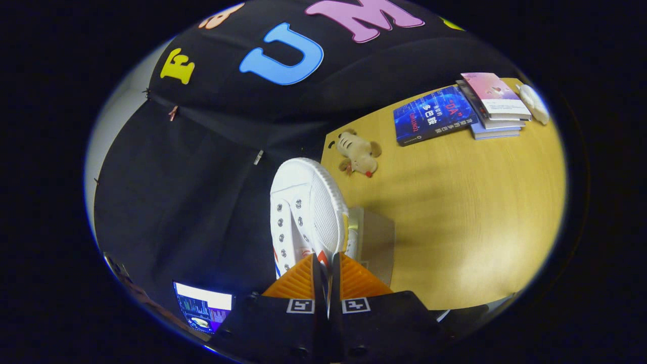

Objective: Open the storage box then place both shoes into the box .Put the left shoe in first, then the right shoe, with the right side of both shoes facing outward in a uniform manner.

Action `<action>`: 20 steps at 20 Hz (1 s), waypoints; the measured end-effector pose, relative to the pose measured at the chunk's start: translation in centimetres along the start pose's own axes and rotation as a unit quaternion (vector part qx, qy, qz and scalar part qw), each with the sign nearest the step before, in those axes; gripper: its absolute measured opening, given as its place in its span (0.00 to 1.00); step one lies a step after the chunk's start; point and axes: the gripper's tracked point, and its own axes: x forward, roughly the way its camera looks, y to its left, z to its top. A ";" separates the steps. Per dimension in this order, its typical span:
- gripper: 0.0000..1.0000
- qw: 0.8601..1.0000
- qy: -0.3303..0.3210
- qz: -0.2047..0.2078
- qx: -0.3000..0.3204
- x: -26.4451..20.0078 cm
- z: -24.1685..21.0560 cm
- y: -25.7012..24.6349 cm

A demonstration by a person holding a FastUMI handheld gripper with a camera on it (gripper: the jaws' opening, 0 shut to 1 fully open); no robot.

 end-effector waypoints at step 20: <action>0.10 0.973 0.122 -0.193 -0.041 11.2 -9.5 -4.0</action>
